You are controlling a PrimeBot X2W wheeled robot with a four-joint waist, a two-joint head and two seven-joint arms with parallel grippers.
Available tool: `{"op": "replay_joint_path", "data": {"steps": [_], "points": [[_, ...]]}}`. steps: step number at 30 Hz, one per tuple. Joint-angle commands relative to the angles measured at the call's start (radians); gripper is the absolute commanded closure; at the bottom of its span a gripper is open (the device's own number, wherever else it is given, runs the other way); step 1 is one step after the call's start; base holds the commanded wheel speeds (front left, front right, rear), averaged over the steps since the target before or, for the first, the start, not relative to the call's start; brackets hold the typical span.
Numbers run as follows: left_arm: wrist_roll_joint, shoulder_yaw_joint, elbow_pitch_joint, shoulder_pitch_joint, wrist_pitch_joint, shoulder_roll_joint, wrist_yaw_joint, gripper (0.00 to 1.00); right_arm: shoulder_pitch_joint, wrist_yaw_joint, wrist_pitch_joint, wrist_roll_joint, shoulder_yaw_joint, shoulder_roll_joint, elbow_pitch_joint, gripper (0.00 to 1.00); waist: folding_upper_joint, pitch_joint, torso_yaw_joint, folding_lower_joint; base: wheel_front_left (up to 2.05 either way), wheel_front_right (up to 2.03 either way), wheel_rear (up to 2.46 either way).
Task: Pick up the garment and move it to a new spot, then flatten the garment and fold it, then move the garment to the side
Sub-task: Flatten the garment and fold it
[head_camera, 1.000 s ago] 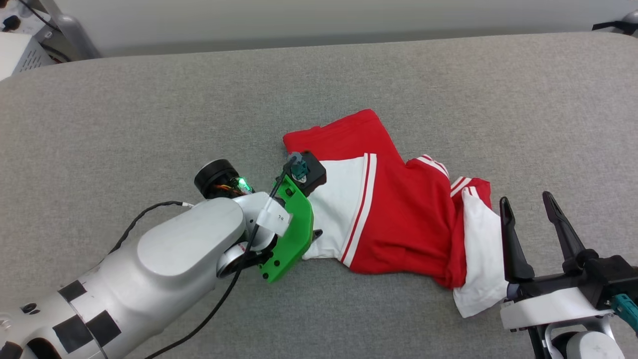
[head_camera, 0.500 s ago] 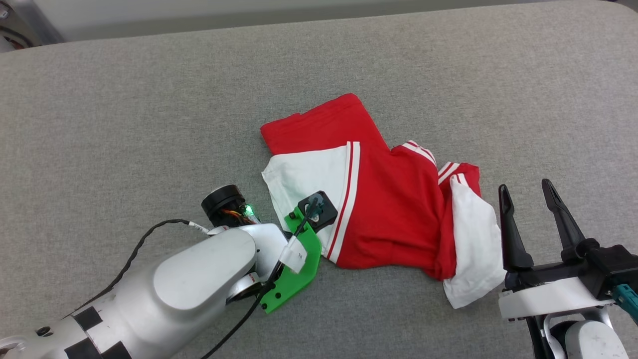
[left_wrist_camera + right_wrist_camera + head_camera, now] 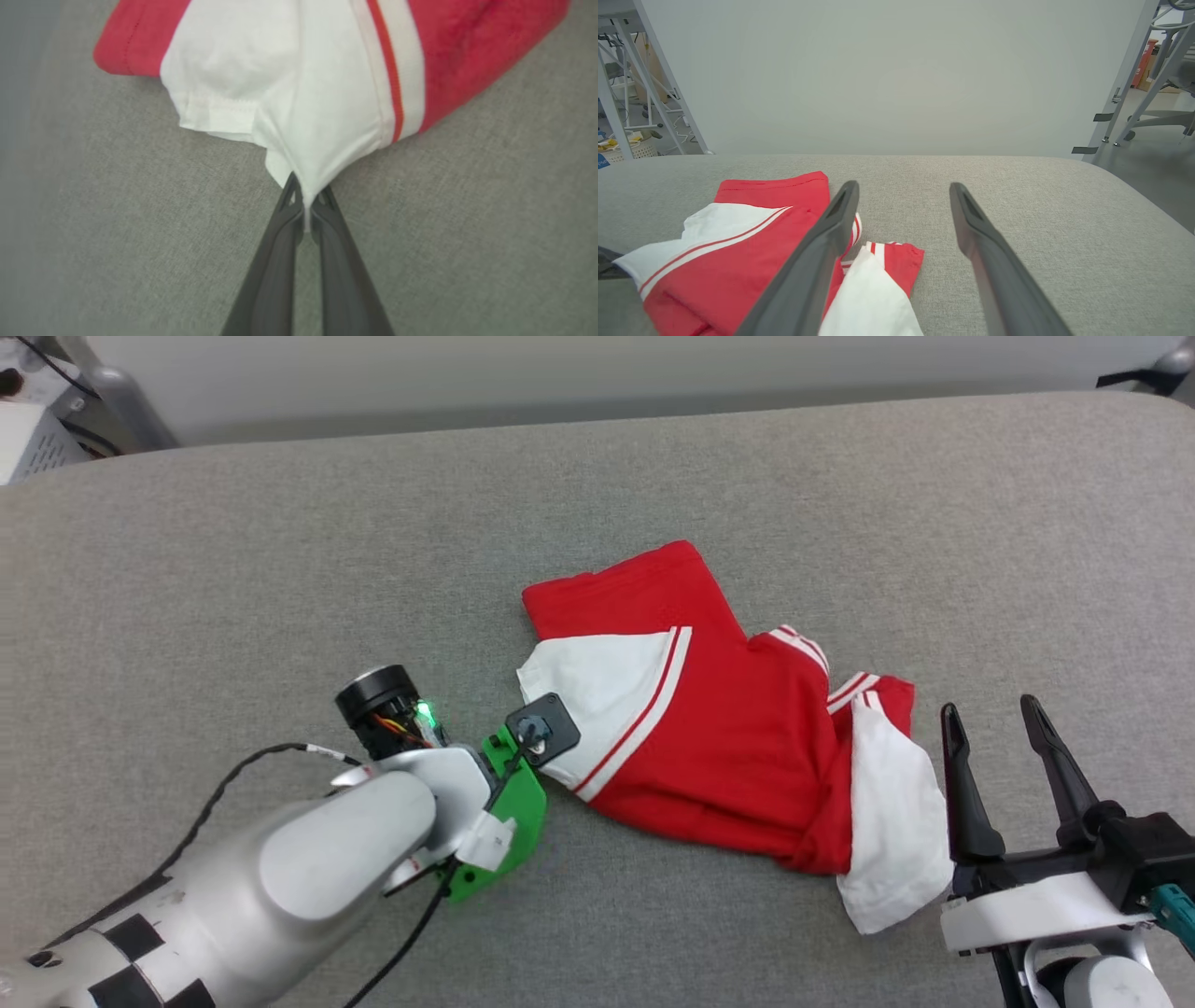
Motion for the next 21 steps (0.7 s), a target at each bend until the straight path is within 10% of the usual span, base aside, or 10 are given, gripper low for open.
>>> {"op": "replay_joint_path", "data": {"steps": [1,12,21], "points": [[0.014,0.003,0.016,-0.020,-0.025,0.023,0.005,1.00,0.016,-0.001,-0.005,-0.002,-0.004,-0.002,0.003,0.00,0.0000,-0.044,0.040,-0.0001,0.00,0.00,0.00],[-0.062,0.049,0.061,0.129,-0.142,0.171,0.091,1.00,0.067,-0.001,-0.005,-0.002,-0.011,-0.002,0.003,0.00,0.0000,-0.085,0.089,-0.0001,0.00,0.00,0.00],[-0.190,0.069,0.185,0.295,-0.194,0.124,0.099,1.00,0.065,-0.001,-0.005,-0.012,-0.020,-0.002,0.006,0.00,0.0000,-0.079,0.095,-0.0001,0.00,0.00,0.00]]}}
